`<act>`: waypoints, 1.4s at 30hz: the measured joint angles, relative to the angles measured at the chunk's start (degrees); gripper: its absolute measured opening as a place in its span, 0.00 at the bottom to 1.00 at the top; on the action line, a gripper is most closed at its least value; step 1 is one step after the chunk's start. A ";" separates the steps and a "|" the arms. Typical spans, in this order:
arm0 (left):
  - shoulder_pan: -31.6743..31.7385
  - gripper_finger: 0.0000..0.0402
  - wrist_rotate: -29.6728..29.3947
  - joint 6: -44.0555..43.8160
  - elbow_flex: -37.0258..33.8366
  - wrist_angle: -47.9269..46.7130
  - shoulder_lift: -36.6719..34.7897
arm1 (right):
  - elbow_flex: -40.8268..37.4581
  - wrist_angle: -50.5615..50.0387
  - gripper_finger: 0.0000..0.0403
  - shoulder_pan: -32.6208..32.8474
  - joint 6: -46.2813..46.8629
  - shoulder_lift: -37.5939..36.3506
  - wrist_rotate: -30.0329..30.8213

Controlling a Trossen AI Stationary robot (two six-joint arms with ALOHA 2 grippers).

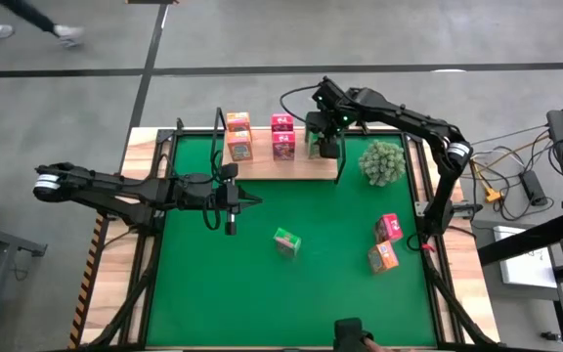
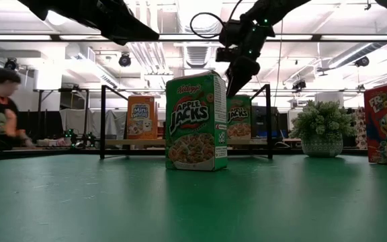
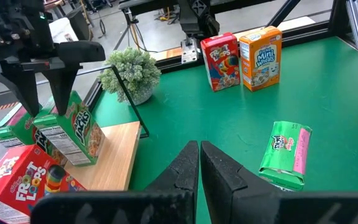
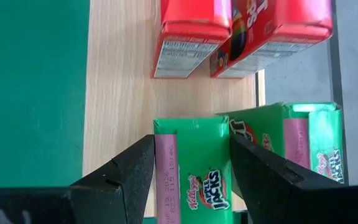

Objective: Stack cereal on shelf
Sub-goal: Put the right green cereal box on the shelf aligned with the other green cereal box

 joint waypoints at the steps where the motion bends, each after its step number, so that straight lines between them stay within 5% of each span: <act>1: -0.01 0.00 0.00 0.00 0.00 0.02 0.00 | 0.14 0.18 0.49 0.01 0.32 0.00 -0.01; 16: 0.00 0.00 0.00 -0.02 0.00 0.00 0.00 | 3.58 -4.97 0.48 0.62 1.13 -0.15 0.46; 30: -0.01 0.00 0.00 -0.02 0.00 0.00 0.00 | 3.60 -6.56 0.05 0.17 -2.69 -0.33 1.56; 42: 0.00 0.00 0.00 -0.02 0.00 0.02 0.00 | 3.32 -5.95 0.03 -0.14 -2.39 2.02 1.51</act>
